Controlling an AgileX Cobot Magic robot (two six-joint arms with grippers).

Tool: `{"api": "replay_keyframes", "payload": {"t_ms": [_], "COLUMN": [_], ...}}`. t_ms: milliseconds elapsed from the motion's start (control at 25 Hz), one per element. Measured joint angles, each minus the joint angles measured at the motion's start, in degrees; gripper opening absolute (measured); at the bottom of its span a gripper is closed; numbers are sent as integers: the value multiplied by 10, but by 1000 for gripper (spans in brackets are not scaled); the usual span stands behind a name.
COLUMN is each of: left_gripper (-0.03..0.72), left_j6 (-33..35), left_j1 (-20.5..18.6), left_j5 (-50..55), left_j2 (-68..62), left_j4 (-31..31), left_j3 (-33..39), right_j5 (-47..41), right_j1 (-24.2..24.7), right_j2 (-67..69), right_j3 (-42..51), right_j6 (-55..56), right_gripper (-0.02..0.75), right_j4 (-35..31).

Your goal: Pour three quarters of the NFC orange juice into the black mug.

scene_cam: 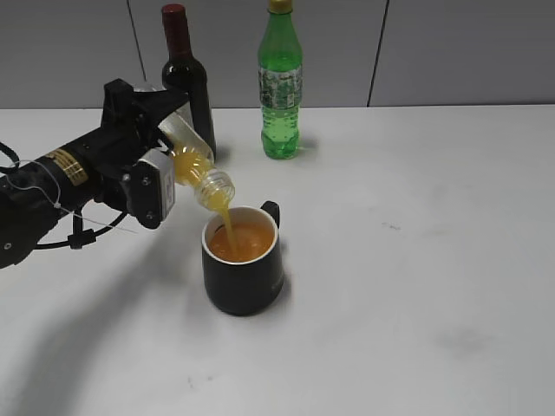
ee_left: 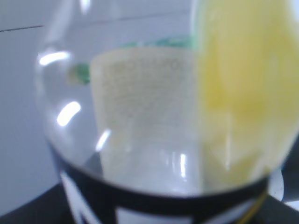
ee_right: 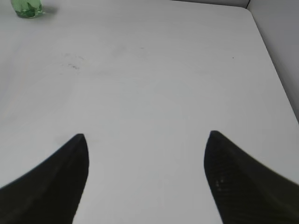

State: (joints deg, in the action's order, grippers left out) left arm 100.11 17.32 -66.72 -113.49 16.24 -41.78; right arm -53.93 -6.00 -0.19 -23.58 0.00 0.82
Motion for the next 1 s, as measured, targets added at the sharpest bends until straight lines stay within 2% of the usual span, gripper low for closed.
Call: {"api": "replay_keyframes", "payload": {"t_ms": [280, 560, 680, 1000], "left_gripper": [465, 465, 465, 465], "left_j6": [-93, -256, -357, -714], "left_j1": [0, 0, 0, 0], "left_j5": [-12, -22, -21, -22], "left_j2": [-16, -43, -50, -53], "left_j4": [0, 0, -1, -41], "left_j3": [-1, -1, -1, -1], "right_j5": [0, 0, 0, 0], "right_j1": [0, 0, 0, 0], "right_j2": [0, 0, 0, 0], "right_j3": [0, 0, 0, 0], "right_j6": [0, 0, 0, 0], "right_gripper": [584, 584, 584, 584], "right_j4": [0, 0, 0, 0]}}
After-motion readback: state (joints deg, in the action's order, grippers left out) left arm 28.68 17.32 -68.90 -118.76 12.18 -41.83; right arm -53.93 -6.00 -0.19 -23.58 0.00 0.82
